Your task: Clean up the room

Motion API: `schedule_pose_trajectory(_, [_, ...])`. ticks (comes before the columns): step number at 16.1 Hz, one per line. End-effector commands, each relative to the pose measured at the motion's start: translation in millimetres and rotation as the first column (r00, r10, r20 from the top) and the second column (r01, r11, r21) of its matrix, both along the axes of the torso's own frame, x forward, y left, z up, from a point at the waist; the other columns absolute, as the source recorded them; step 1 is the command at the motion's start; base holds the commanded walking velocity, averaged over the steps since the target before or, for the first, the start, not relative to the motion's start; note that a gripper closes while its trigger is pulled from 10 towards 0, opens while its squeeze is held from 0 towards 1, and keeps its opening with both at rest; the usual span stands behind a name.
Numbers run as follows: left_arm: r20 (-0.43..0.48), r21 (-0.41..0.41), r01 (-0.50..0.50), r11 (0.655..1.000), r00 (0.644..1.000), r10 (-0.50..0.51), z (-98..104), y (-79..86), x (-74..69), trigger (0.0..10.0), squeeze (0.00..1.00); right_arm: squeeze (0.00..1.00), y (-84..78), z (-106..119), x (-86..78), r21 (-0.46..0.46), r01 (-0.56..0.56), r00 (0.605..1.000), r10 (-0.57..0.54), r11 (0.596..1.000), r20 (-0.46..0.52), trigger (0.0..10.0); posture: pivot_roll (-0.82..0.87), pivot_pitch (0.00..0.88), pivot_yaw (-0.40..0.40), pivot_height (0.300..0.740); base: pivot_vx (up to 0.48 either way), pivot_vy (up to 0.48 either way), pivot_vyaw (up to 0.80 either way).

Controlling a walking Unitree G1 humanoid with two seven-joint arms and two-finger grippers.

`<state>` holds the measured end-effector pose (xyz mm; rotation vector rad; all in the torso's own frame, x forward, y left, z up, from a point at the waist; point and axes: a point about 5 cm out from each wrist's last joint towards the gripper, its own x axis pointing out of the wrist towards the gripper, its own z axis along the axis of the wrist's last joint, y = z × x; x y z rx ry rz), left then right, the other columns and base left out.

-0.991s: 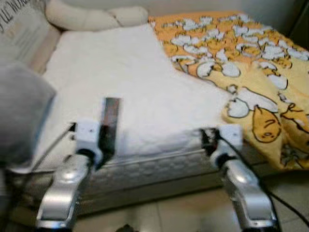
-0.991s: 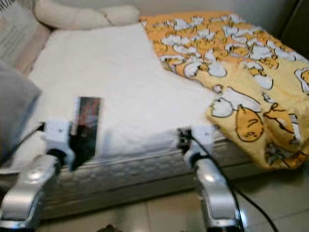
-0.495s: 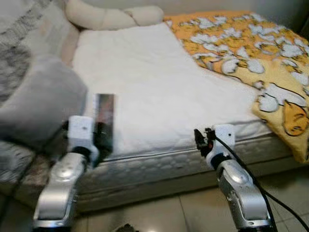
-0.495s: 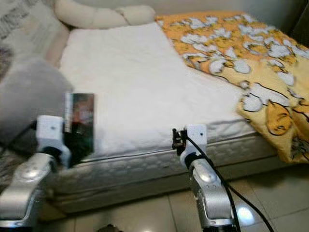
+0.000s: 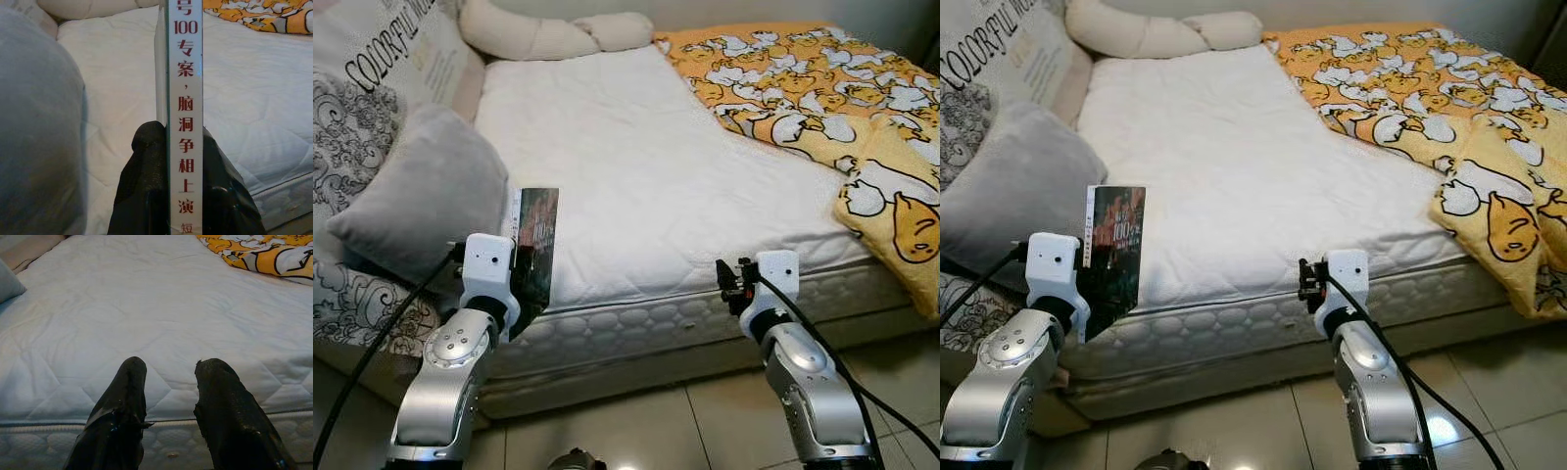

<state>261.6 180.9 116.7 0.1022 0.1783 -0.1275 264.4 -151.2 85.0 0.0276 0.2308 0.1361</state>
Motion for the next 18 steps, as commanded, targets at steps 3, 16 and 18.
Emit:
schedule_pose_trajectory(3, [0.066, 0.008, 0.020, 1.000, 0.998, -0.021, 14, -1.6, 4.3, 10.0, 0.00, 0.00, 1.9, 3, 4.0, 0.008, -0.032, 0.999, 0.032, 0.999, 0.019, 10.0, 0.06, 0.000, 0.057, 0.740, 0.171, 0.000, 0.00])
schedule_pose_trajectory(16, [0.061, 0.017, 0.030, 0.999, 0.998, -0.031, 13, 0.7, 4.0, 10.0, 0.00, 0.00, 12.4, 3, 5.5, 0.039, -0.105, 0.994, 0.104, 0.994, 0.019, 10.0, 0.07, 0.000, 0.056, 0.740, 0.311, 0.000, 0.31])
schedule_pose_trajectory(18, [0.059, 0.017, 0.042, 0.999, 0.997, -0.043, 13, -1.1, 4.9, 10.0, 0.00, 0.00, 10.6, 3, 5.6, 0.038, -0.098, 0.995, 0.098, 0.994, 0.020, 10.0, 0.06, 0.000, 0.058, 0.740, 0.313, 0.000, 0.00])
